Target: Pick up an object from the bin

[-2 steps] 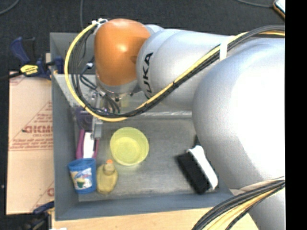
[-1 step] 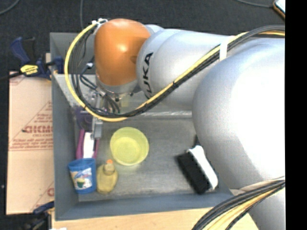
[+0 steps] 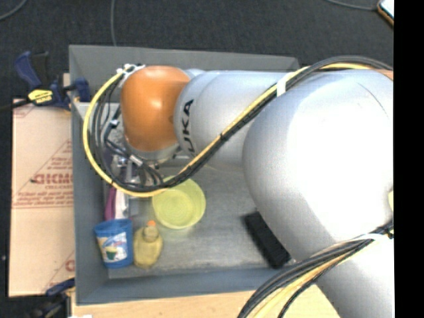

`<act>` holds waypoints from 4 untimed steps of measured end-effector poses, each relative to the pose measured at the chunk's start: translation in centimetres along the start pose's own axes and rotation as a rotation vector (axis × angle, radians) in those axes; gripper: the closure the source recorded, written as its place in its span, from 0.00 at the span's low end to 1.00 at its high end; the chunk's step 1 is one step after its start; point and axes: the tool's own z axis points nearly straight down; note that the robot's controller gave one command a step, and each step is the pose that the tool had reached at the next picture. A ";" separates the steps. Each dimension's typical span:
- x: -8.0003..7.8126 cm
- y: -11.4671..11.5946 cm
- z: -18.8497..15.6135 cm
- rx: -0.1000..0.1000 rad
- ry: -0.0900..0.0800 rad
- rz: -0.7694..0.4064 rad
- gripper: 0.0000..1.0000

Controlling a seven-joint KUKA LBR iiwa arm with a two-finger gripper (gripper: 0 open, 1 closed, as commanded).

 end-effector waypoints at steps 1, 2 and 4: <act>0.5 -0.7 -10.2 -0.001 -0.004 0.107 0.00; 2.9 -0.2 -6.3 0.000 -0.001 0.284 0.00; 4.4 -2.9 -7.5 0.000 -0.005 0.071 0.00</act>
Offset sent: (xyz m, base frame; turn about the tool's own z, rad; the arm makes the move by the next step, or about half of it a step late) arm -0.0367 -0.0054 0.0426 0.3183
